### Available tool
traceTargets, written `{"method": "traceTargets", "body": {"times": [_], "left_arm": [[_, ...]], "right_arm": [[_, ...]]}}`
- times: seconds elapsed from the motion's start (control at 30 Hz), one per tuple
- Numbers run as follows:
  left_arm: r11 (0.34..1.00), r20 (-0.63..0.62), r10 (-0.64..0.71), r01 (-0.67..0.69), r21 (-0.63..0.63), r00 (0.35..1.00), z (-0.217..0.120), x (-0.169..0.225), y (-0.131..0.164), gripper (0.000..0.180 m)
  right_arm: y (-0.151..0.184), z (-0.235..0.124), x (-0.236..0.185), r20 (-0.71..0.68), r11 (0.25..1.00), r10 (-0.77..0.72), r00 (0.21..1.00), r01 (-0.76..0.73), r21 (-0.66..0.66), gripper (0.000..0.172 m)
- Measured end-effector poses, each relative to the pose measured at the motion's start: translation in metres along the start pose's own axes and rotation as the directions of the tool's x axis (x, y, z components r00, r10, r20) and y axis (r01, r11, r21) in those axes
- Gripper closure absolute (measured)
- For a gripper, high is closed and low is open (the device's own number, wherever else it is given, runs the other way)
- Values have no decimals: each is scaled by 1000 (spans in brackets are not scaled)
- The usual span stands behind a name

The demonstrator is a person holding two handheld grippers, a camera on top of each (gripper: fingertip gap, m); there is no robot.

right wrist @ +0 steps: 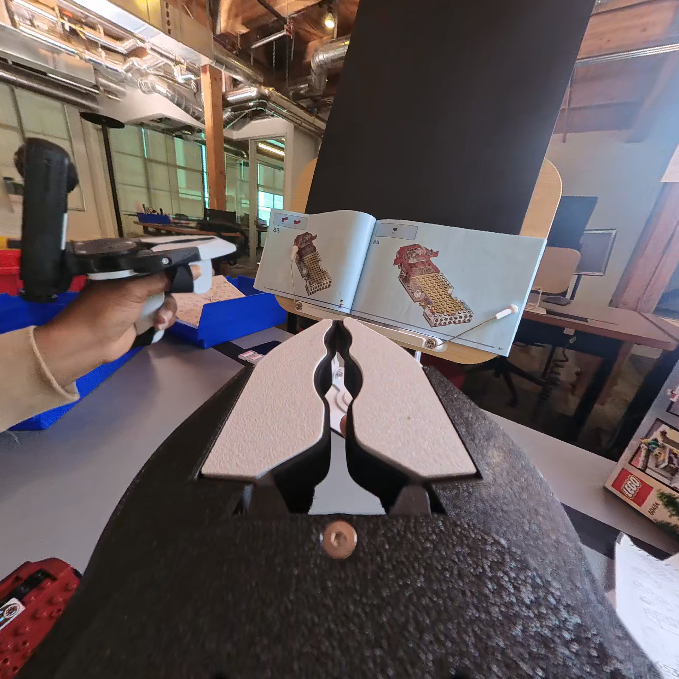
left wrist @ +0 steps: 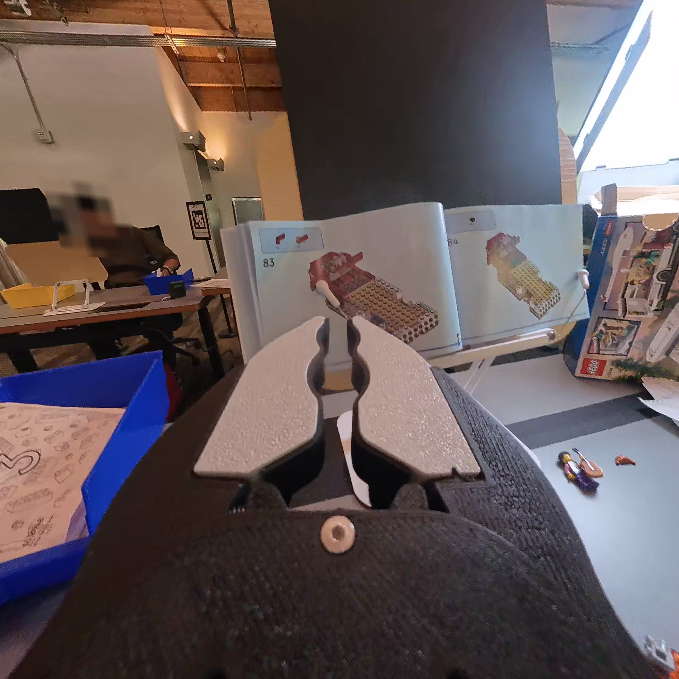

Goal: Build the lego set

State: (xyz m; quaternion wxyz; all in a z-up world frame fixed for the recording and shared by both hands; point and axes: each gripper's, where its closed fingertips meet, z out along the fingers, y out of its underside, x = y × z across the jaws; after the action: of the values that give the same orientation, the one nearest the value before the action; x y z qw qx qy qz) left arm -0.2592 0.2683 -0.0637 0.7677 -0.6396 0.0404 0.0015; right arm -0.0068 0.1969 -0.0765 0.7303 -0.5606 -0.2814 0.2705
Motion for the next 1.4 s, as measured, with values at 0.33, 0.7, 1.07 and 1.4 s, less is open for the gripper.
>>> {"method": "traceTargets", "body": {"times": [0.33, 0.7, 1.07, 1.4], "left_arm": [[995, 83, 10, -18, 95, 996, 63, -29, -27, 176], [990, 137, 68, -84, 116, 988, 90, -43, -17, 180], [988, 102, 114, -123, 94, 988, 94, -20, -12, 180], [995, -9, 51, -50, 88, 999, 86, -2, -17, 180]], "right_arm": [[12, 3, -9, 12, 992, -127, 992, 127, -17, 163], [27, 6, 1, 9, 999, -29, 1000, 29, -35, 164], [36, 7, -1, 12, 996, -68, 998, 69, -54, 164], [42, 9, -3, 8, 993, -90, 996, 91, -79, 164]]}}
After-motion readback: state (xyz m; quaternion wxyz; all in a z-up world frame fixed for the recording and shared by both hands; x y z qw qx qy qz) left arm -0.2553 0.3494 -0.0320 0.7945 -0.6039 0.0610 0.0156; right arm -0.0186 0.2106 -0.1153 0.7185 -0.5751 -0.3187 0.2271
